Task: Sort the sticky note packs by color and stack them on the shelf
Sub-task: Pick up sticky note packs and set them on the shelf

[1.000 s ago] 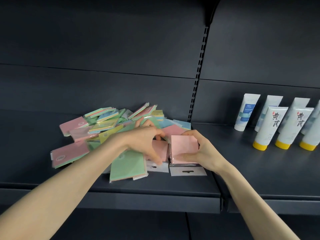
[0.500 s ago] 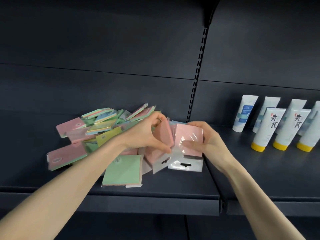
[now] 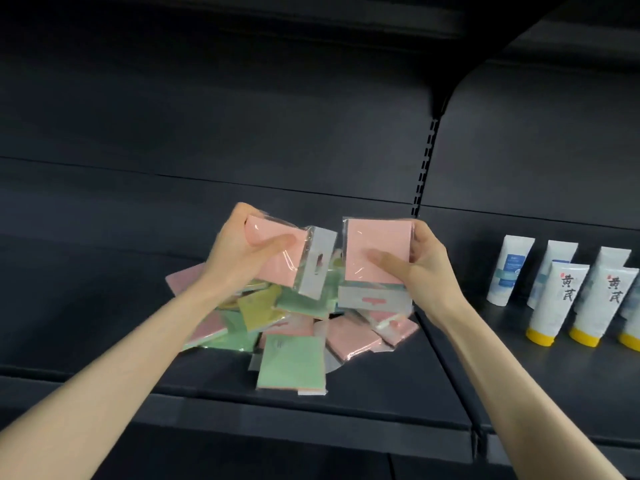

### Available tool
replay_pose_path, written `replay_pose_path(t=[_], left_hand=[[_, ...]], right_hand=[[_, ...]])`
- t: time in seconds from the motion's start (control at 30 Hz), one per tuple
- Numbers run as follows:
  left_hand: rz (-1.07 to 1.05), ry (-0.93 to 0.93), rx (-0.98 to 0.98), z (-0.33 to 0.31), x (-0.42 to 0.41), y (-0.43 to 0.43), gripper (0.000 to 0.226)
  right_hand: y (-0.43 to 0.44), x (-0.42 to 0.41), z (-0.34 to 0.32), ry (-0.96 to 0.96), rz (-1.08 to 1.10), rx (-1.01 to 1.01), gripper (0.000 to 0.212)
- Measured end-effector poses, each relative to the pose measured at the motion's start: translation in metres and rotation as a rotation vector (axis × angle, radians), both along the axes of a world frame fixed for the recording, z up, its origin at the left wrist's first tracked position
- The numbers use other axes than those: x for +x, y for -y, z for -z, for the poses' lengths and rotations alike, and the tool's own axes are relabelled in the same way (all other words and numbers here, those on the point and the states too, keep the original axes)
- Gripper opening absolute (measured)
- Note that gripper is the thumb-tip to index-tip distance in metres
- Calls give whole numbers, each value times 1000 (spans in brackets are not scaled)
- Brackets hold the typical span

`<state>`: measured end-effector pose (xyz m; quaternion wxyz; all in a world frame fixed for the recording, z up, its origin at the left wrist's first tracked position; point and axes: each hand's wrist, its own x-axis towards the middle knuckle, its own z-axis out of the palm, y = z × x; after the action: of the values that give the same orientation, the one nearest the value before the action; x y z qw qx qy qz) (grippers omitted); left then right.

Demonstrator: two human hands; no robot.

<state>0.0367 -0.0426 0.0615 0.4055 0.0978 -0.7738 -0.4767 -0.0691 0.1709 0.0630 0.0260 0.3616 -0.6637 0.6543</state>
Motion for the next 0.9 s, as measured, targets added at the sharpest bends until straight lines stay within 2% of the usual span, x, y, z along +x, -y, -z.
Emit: replay_pose_path(t=[0.17, 0.3, 0.43, 0.57, 0.73, 0.9], left_hand=[[-4, -84, 119, -5, 67, 62, 21], [-62, -101, 92, 6, 132, 118, 17], [-149, -61, 2, 21, 197, 179, 15], [-205, -30, -9, 26, 243, 232, 17], [-209, -2, 23, 18, 265, 293, 19], [-227, -11, 53, 23, 267, 354, 17]], right_hand=[[76, 48, -8, -43, -94, -16, 21], [151, 98, 3, -83, -98, -13, 6], [228, 152, 19, -120, -47, 1, 11], [291, 191, 30, -110, -56, 37, 16], [362, 213, 20, -147, -51, 81, 12], [434, 215, 21, -157, -99, 118, 19]])
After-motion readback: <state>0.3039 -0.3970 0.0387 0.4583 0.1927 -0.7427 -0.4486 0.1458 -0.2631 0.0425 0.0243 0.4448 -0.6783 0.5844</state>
